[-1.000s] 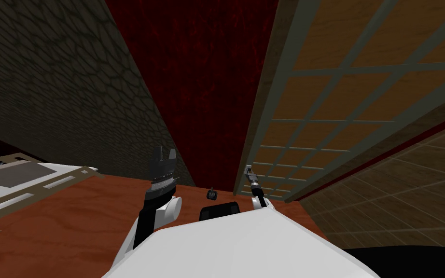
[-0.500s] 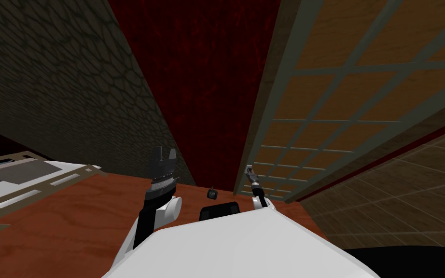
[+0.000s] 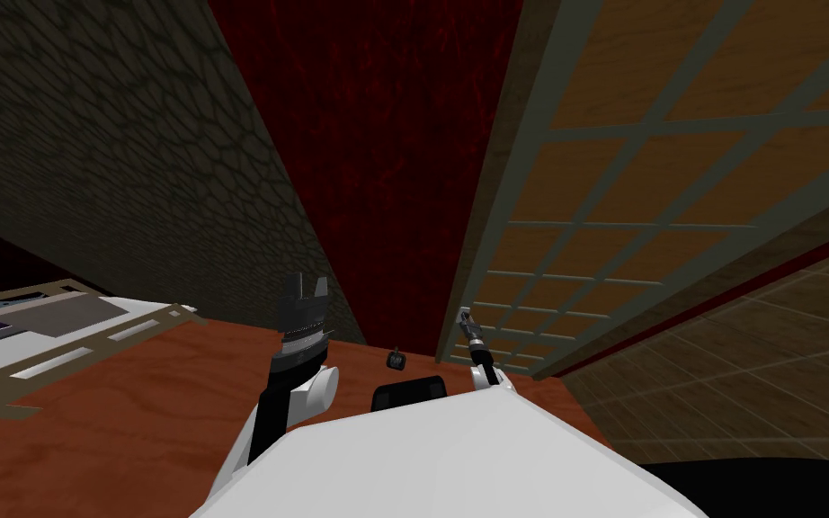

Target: Pull the door open

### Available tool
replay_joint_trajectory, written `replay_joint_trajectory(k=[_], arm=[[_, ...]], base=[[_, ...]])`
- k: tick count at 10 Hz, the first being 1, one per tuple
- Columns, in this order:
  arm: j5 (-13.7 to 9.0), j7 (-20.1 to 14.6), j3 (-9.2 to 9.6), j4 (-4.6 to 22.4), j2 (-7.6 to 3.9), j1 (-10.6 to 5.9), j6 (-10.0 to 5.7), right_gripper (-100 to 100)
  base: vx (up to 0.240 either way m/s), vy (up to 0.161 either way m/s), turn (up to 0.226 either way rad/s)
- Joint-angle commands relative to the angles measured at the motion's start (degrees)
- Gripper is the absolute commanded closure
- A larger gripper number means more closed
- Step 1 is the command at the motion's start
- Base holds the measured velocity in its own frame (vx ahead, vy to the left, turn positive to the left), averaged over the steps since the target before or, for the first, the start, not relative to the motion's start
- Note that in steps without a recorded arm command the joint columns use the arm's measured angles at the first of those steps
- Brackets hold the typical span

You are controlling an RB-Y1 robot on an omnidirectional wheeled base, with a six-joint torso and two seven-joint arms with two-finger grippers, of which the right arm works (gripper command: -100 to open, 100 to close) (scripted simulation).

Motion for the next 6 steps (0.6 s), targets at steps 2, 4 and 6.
replay_joint_trajectory(k=[2,4,6], arm=[[-1.2,-4.2,1.1,0.1,0.0,0.09,0.0,100],[-1.8,-6.9,1.49,0.1,-0.19,0.11,-0.03,100],[-2.4,-9.0,1.88,0.2,-0.39,0.13,-0.06,100]], base=[[-0.015,0.002,0.036],[-0.015,-0.002,0.018],[-0.015,0.0,0.031]])
